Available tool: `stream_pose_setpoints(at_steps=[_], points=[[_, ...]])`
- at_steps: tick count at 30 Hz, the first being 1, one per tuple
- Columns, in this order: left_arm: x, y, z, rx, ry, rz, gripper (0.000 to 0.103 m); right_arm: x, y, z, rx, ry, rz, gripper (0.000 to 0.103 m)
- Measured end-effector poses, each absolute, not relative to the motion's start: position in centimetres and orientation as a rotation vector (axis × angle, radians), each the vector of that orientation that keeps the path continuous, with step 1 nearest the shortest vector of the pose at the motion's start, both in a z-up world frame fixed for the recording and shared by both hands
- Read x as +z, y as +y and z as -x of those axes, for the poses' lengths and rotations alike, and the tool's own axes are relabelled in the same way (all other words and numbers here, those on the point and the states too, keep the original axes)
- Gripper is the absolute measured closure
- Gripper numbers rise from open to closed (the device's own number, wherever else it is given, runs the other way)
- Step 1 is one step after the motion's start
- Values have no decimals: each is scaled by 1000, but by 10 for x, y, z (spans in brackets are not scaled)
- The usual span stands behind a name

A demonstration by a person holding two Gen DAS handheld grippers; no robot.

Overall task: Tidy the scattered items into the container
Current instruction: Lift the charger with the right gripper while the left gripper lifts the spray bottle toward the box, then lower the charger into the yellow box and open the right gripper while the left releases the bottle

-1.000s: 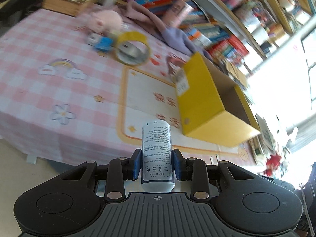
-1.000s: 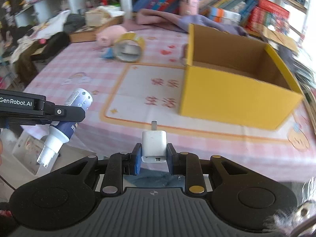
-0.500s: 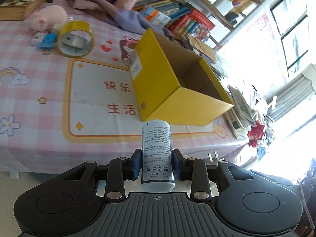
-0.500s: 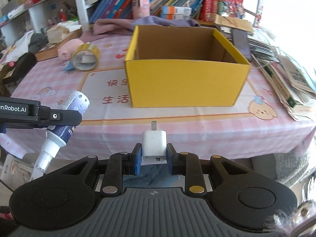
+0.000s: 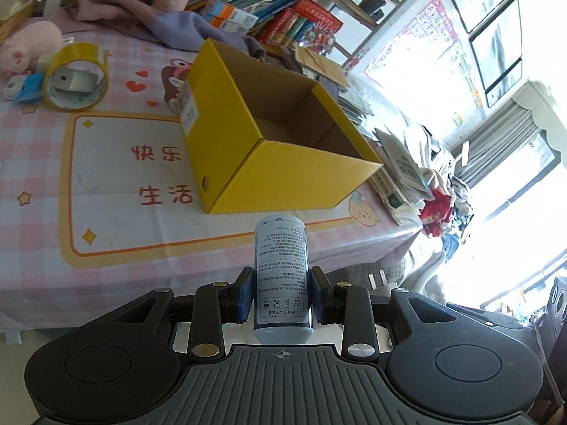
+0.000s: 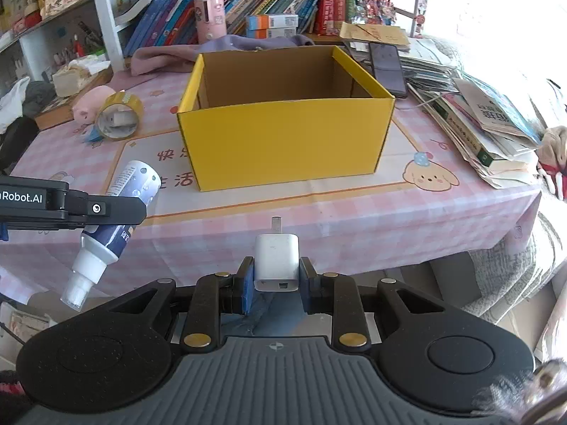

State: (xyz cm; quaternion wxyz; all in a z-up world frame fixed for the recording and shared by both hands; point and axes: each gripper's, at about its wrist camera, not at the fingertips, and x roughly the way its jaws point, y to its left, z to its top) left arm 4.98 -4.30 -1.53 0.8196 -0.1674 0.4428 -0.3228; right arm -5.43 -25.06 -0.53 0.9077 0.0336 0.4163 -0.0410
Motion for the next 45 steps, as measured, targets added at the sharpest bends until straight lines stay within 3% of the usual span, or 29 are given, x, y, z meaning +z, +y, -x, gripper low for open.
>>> stream_pose_setpoints(at_steps=[23, 36, 45], points=[[-4, -93, -52, -768, 892, 293, 72, -7, -288, 55, -127, 848, -93, 79], [52, -131, -93, -713, 616, 261, 72, 38, -331, -18, -1, 580, 36, 79], [63, -156, -127, -581, 585, 228, 72, 41, -368, -88, 141, 560, 29, 79]])
